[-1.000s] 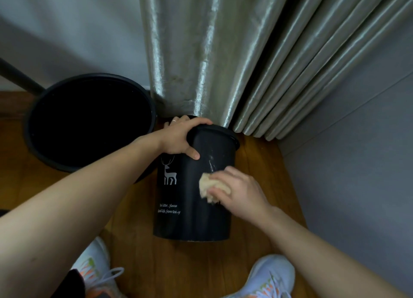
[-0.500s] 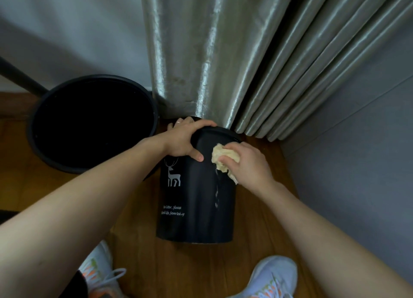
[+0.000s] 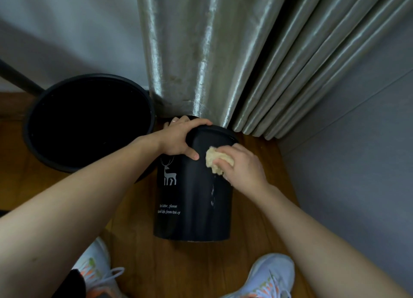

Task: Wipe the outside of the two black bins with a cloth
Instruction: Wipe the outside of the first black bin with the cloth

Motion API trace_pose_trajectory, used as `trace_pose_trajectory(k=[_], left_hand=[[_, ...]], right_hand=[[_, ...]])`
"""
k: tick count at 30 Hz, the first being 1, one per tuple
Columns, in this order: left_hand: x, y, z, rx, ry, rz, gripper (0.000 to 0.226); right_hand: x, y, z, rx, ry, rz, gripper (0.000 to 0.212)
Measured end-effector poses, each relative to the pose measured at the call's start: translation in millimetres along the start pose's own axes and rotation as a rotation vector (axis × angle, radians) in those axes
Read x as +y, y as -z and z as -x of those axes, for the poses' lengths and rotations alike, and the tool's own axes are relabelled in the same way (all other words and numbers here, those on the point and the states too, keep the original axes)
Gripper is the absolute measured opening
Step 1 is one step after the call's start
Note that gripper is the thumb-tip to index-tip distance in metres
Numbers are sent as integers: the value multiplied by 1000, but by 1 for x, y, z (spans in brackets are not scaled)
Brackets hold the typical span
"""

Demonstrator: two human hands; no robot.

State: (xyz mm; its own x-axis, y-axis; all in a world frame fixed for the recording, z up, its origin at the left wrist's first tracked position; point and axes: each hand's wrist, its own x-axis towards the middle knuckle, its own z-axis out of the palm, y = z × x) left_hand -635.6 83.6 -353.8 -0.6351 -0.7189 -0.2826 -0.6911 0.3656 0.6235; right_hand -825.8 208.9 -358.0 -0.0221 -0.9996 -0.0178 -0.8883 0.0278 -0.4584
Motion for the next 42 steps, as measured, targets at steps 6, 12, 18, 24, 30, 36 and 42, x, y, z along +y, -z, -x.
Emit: trace_pose_trajectory(k=[6, 12, 18, 24, 30, 36, 42], left_hand=[[-5, 1, 0, 9, -13, -3, 96], [-2, 0, -1, 14, -15, -12, 97], [-4, 3, 1, -6, -5, 5, 97], [-4, 0, -1, 3, -12, -12, 97], [-4, 2, 1, -22, -4, 7, 97], [2, 2, 1, -18, -13, -50, 98], [27, 0, -6, -97, -28, -251, 108]], right_hand=[[0, 0, 19, -136, 96, -55, 31], [5, 3, 9, -90, 87, 47, 29], [-4, -2, 2, -40, 29, -28, 30], [0, 5, 12, -190, 173, 88, 30], [-12, -3, -12, -34, 16, 14, 31], [8, 3, 14, -204, 157, 3, 30], [14, -4, 26, -91, 92, -80, 37]])
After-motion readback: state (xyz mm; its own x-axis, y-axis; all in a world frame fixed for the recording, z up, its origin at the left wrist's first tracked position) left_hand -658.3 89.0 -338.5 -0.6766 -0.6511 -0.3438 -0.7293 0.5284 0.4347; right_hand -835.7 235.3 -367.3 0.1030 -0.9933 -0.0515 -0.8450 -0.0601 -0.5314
